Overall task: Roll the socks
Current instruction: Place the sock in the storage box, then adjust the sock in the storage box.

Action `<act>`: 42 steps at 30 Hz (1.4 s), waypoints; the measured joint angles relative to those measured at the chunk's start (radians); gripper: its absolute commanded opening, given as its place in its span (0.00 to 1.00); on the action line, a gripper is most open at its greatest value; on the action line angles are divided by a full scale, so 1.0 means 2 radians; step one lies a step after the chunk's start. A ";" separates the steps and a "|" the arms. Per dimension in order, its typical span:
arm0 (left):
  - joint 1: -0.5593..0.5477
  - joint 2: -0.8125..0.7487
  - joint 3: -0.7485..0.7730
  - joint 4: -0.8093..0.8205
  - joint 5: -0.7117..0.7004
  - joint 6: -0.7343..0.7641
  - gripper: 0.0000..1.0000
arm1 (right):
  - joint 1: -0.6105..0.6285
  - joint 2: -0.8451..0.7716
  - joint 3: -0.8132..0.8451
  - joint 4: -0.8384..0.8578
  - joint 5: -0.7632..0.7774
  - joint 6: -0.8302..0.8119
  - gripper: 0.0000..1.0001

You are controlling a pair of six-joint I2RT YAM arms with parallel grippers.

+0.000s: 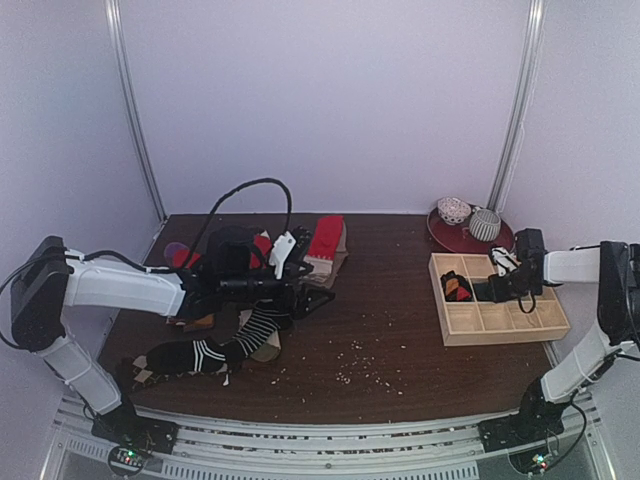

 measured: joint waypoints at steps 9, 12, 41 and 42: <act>0.000 0.004 0.002 -0.008 0.000 0.000 0.98 | 0.002 0.008 0.014 -0.017 0.014 0.023 0.32; 0.000 0.007 0.002 -0.015 0.000 0.000 0.98 | 0.002 0.002 0.015 -0.024 0.020 0.033 0.40; 0.001 0.010 0.013 -0.043 -0.015 0.004 0.98 | -0.005 -0.005 0.089 -0.112 -0.021 0.071 0.06; 0.001 0.010 0.013 -0.044 -0.015 0.005 0.98 | -0.005 -0.004 0.089 -0.117 -0.020 0.072 0.06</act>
